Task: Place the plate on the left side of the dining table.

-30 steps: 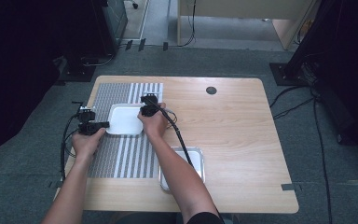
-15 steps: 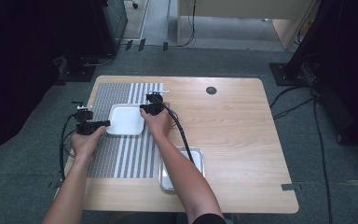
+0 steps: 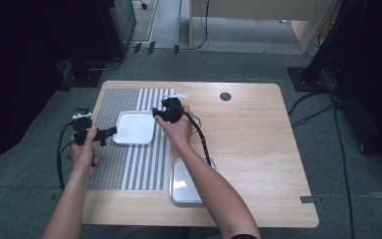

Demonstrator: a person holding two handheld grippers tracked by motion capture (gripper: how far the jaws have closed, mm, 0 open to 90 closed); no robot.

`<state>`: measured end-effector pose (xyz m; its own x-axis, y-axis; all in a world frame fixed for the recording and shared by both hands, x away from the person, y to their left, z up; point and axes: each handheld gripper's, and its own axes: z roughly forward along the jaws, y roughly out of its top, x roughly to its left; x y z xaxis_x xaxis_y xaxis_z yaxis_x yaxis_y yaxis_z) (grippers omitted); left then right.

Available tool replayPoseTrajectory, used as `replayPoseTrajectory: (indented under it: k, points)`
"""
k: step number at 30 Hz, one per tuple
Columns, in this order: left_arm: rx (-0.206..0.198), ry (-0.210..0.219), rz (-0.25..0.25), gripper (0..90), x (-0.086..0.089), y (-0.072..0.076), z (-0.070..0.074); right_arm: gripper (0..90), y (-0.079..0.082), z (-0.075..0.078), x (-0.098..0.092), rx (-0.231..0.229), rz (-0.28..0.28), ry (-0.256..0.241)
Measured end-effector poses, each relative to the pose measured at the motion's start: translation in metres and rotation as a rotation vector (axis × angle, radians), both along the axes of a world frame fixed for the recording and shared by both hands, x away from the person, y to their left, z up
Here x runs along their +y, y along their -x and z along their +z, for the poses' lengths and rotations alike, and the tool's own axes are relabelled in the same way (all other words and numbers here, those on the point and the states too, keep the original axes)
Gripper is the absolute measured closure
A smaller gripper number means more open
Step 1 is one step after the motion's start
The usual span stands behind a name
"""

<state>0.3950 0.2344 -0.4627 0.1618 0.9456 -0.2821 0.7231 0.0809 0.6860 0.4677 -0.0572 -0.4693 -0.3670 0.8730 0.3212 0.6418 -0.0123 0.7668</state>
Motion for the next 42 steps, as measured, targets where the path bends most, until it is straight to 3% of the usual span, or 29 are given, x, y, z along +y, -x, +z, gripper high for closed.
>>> replayPoseTrajectory:
  k: [3, 5, 8, 12, 18, 28, 35, 42]
  points:
    - [-0.023, 0.006, 0.001, 17.1, 0.002, 0.005, 0.004, 39.6, 0.004, 0.004, -0.004, -0.007, 0.007, 0.004]
    - [-0.049, -0.007, -0.008, 17.0, 0.0, 0.016, 0.006, 44.7, 0.012, 0.012, -0.014, 0.005, 0.0, 0.0]
    - [-0.059, -0.021, -0.01, 15.9, -0.002, 0.023, 0.006, 41.9, 0.019, 0.017, -0.02, -0.005, -0.011, 0.004]
    - [-0.087, -0.019, -0.009, 15.5, -0.002, 0.038, 0.007, 30.0, 0.034, 0.023, -0.037, -0.018, 0.0, -0.013]
    - [-0.114, -0.028, -0.024, 14.3, -0.007, 0.052, 0.007, 29.7, 0.053, 0.029, -0.051, -0.043, 0.003, 0.002]
    - [-0.129, -0.036, -0.024, 10.7, -0.009, 0.071, 0.01, 23.3, 0.081, 0.035, -0.07, -0.067, 0.001, 0.034]
    - [-0.132, -0.045, -0.001, 9.0, -0.005, 0.087, 0.009, 22.3, 0.098, 0.039, -0.091, -0.069, -0.011, 0.026]
    - [-0.128, -0.038, -0.029, 2.9, 0.0, 0.103, 0.004, 22.4, 0.113, 0.036, -0.113, -0.071, -0.035, 0.03]
